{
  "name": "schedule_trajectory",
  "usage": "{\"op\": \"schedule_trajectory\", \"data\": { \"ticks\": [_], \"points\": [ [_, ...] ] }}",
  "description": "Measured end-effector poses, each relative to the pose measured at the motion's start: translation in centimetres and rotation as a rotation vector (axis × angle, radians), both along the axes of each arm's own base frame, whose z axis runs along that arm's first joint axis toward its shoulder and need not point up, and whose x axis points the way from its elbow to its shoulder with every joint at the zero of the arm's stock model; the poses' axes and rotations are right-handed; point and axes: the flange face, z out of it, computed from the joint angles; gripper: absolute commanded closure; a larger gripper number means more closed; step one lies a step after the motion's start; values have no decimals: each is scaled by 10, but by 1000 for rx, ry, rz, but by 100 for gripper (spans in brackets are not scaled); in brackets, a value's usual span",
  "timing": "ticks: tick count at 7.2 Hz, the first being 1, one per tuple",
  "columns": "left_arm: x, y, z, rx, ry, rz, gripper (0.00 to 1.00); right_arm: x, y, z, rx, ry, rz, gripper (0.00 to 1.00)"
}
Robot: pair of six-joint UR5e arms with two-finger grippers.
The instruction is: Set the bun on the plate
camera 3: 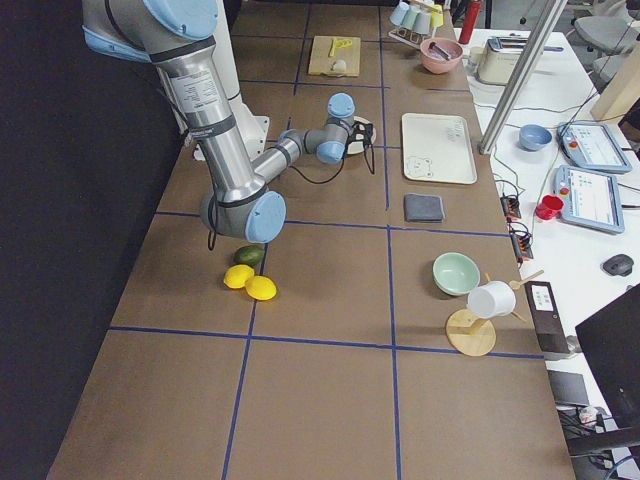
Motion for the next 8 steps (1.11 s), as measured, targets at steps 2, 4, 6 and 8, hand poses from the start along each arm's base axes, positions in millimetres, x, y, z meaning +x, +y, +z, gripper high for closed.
{"op": "schedule_trajectory", "data": {
  "ticks": [2,4,6,8],
  "points": [
    [0,0,0,0,0,1,0,-7,7,0,5,15,6,0],
    [0,0,-1,3,1,1,0,6,-9,-1,2,26,30,0],
    [0,0,-2,6,1,1,0,61,-64,13,-26,108,12,0],
    [1,-2,-5,13,1,2,0,159,-130,54,30,220,-55,0]
  ]
}}
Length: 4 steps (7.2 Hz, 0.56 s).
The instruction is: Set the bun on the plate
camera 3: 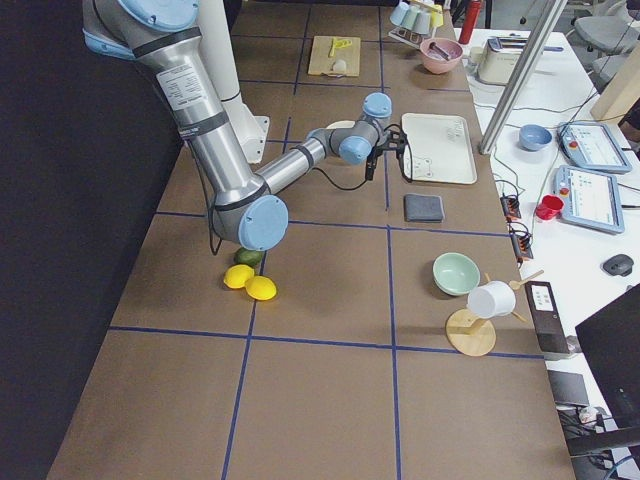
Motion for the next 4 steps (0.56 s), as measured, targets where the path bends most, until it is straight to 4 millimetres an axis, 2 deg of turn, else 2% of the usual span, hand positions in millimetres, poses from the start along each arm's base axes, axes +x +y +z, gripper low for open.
{"op": "schedule_trajectory", "data": {
  "ticks": [1,2,3,4],
  "points": [
    [1,-2,-3,6,0,0,0,64,-24,33,47,27,-41,0],
    [1,-5,-6,17,0,1,0,134,-39,75,103,50,-72,0],
    [2,-8,-9,37,0,1,0,202,-41,122,163,81,-106,0],
    [3,-12,-12,81,1,3,0,270,-33,168,208,114,-135,0]
  ]
}}
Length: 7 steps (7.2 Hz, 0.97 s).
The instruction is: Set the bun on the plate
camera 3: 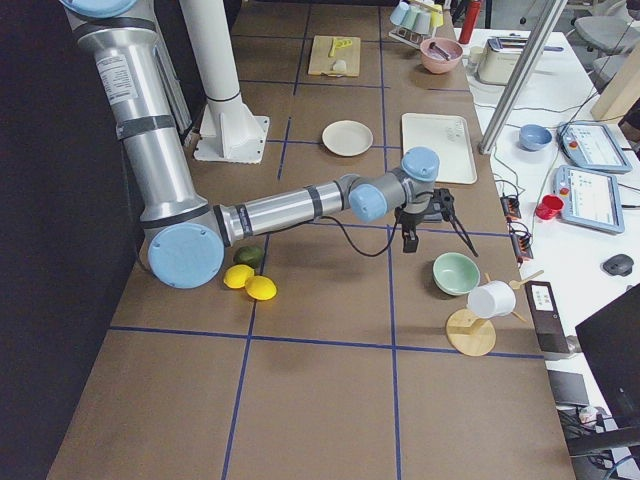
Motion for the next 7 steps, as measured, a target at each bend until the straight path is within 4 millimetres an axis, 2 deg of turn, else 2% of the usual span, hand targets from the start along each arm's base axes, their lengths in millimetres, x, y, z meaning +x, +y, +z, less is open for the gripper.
{"op": "schedule_trajectory", "data": {
  "ticks": [1,2,3,4,5,7],
  "points": [
    [1,-5,-5,67,2,2,0,56,18,35,9,17,-3,0],
    [6,-9,-10,123,6,8,0,96,42,61,7,23,5,0],
    [14,-12,-14,142,18,8,0,121,70,82,-6,24,12,0],
    [23,-14,-21,128,41,-12,0,133,94,96,-26,28,9,0],
    [42,-15,-33,129,60,-26,0,138,113,105,-45,36,2,0],
    [101,-11,-58,138,100,-30,0,141,131,109,-60,49,4,0]
  ]
}}
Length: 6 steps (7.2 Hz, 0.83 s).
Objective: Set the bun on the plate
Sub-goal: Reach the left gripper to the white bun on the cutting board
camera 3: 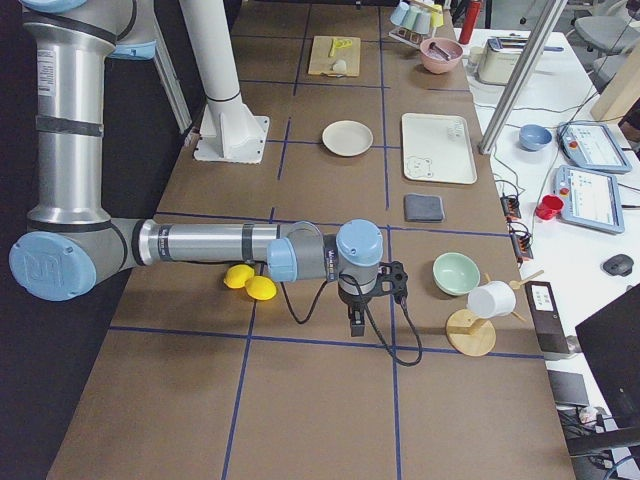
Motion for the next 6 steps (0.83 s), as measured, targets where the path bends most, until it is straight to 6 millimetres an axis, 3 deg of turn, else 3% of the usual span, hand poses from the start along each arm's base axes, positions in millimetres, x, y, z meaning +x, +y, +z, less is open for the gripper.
{"op": "schedule_trajectory", "data": {
  "ticks": [2,4,6],
  "points": [
    [74,9,-13,-38,-6,-52,0,1,3,1,-3,2,1,0],
    [166,32,-18,-94,-51,-144,0,1,6,3,-5,2,1,0],
    [218,56,-21,-178,-38,-173,0,1,6,5,-7,3,2,0]
  ]
}}
